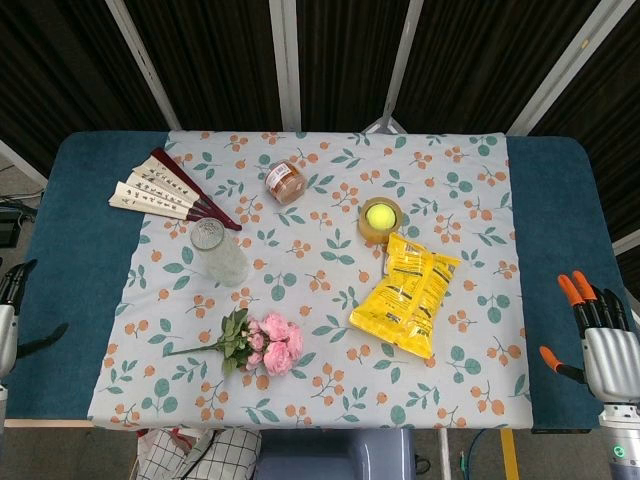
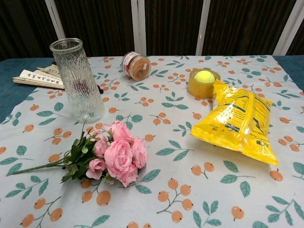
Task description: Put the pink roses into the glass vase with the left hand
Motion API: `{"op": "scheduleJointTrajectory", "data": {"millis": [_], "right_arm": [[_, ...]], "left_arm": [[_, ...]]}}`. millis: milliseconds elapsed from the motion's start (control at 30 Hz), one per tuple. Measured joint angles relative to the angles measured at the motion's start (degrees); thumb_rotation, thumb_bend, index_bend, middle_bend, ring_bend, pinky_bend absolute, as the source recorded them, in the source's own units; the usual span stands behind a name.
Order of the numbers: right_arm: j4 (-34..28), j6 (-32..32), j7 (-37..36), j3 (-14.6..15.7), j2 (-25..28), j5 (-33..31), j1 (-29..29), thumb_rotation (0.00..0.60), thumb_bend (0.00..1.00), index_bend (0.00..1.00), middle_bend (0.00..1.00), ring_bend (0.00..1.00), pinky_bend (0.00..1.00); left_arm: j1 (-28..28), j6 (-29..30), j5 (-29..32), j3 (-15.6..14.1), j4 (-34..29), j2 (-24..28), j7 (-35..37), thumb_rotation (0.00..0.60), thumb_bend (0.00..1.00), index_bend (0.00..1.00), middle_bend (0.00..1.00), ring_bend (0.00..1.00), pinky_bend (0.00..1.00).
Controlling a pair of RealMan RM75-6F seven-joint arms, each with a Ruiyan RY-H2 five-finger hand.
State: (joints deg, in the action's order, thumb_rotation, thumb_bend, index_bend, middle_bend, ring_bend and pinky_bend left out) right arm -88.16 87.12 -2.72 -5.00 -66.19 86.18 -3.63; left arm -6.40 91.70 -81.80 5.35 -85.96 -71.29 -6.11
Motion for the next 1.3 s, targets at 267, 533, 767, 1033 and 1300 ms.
{"op": "scheduleJointTrajectory", "data": {"millis": [267, 533, 767, 1033, 1300], "right_arm": [[-0.81, -0.26, 0.85, 0.06, 0.81, -1.28, 0.54, 0.600, 0.24, 0.10, 0.02, 0.07, 0.00], [-1.79, -0.01, 1.19, -0.10, 1.59, -2.08, 1.03, 0.600, 0.24, 0.10, 0.02, 0.05, 0.00], [-2.42, -1.16, 2.27, 0.30, 1.86, -2.32, 0.86, 0.600, 0.23, 0.10, 0.02, 0.03, 0.00], [-2.73, -3.73, 2.85, 0.67, 2.41, -2.69, -0.13, 0.600, 0.22, 0.10, 0.02, 0.02, 0.00], [-2.85, -4.51, 2.28, 0.56, 2.67, -3.23, -0.44, 0.600, 0.22, 0.10, 0.02, 0.02, 0.00]], "left_arm": [[0.04, -0.34, -0.33, -0.24, 0.26, -0.56, -2.32, 0.600, 0.15, 0.13, 0.16, 0.00, 0.00], [-0.18, -0.47, -1.41, -0.21, 0.26, -1.02, -0.91, 0.600, 0.15, 0.13, 0.16, 0.00, 0.00], [-0.40, -2.87, -0.68, -0.63, 0.66, -1.15, -0.57, 0.600, 0.07, 0.07, 0.15, 0.00, 0.00], [-0.87, -7.52, -0.72, -3.18, -6.69, 0.57, -2.20, 0.600, 0.07, 0.06, 0.13, 0.00, 0.00], [-4.36, -16.11, 2.90, -4.18, -20.05, 1.86, -14.06, 0.600, 0.07, 0.05, 0.12, 0.00, 0.00]]}}
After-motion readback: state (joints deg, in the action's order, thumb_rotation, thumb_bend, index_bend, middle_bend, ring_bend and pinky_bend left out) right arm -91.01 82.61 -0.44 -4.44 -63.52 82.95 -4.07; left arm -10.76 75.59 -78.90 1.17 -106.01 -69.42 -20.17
